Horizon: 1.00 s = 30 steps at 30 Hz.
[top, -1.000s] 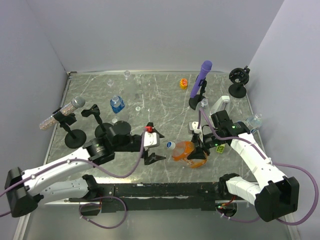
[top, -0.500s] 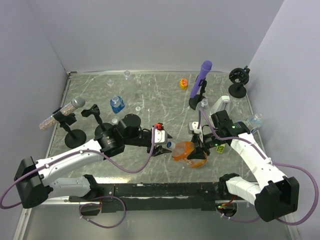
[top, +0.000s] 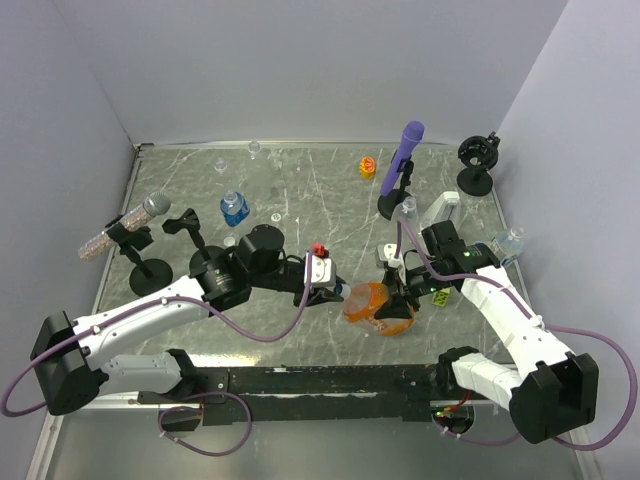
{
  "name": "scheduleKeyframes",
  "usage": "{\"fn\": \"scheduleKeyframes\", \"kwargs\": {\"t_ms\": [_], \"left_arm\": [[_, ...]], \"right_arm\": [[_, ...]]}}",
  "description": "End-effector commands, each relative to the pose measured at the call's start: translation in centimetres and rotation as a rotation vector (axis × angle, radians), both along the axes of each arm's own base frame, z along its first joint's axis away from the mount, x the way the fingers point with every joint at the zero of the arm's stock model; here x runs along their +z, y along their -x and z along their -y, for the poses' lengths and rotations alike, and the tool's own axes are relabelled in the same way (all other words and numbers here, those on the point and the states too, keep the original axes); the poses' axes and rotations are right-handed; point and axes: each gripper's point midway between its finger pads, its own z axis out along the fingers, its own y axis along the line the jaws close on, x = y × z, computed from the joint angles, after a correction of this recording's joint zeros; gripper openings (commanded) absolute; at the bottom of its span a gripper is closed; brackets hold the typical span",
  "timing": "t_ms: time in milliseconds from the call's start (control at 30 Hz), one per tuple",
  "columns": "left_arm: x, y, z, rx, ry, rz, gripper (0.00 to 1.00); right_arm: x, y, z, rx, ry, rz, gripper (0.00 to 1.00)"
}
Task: Unscrew the bottle caps
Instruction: Unscrew the bottle cap from the plastic bottle.
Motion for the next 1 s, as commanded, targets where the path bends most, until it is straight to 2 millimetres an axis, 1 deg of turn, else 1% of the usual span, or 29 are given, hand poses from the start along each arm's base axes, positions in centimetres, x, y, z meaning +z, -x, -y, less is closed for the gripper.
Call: {"fn": "scheduleKeyframes", "kwargs": {"t_ms": [0, 67, 133, 200, 267, 333, 400, 467, 567, 600, 800, 967], "left_arm": [[2.2, 0.6, 0.3, 0.007, 0.047, -0.115, 0.01], [2.8, 1.1, 0.6, 0.049, 0.061, -0.269, 0.01], [3.1, 0.7, 0.9, 0.196, 0.037, -0.534, 0.01], [2.2, 1.0, 1.1, 0.279, -0.050, -0.745, 0.01], [1.4, 2.3, 1.8, 0.284, -0.108, -0.933, 0.01], [1.3, 3.2, 2.4, 0.314, -0.114, -1.058, 0.01], [1.3, 3.4, 2.8, 0.369, -0.118, -1.074, 0.01], [1.1, 2.9, 2.8, 0.445, -0.141, -1.060, 0.01], [1.5, 1.5, 2.3, 0.540, -0.142, -1.024, 0.01], [1.2, 1.0, 2.1, 0.580, -0.148, -1.014, 0.01], [1.7, -0.1, 1.5, 0.679, -0.120, -1.021, 0.01], [2.3, 0.0, 1.2, 0.687, -0.086, -1.050, 0.03]], "right_arm": [[0.8, -0.1, -0.6, 0.033, -0.050, 0.048, 0.20], [0.8, -0.1, -0.6, 0.033, -0.048, 0.048, 0.20], [0.9, -0.1, -0.6, 0.034, -0.050, 0.051, 0.20], [0.9, -0.2, -0.6, 0.033, -0.049, 0.051, 0.20], [0.8, -0.2, -0.6, 0.034, -0.049, 0.048, 0.20], [0.7, -0.1, -0.6, 0.034, -0.047, 0.044, 0.20], [0.7, -0.1, -0.6, 0.034, -0.045, 0.043, 0.20], [0.6, -0.2, -0.6, 0.032, -0.044, 0.042, 0.20], [0.6, -0.3, -0.6, 0.030, -0.041, 0.041, 0.20], [0.5, -0.2, -0.6, 0.030, -0.040, 0.038, 0.20], [0.5, -0.3, -0.6, 0.028, -0.037, 0.038, 0.20], [0.5, -0.3, -0.6, 0.030, -0.039, 0.040, 0.20]]}}
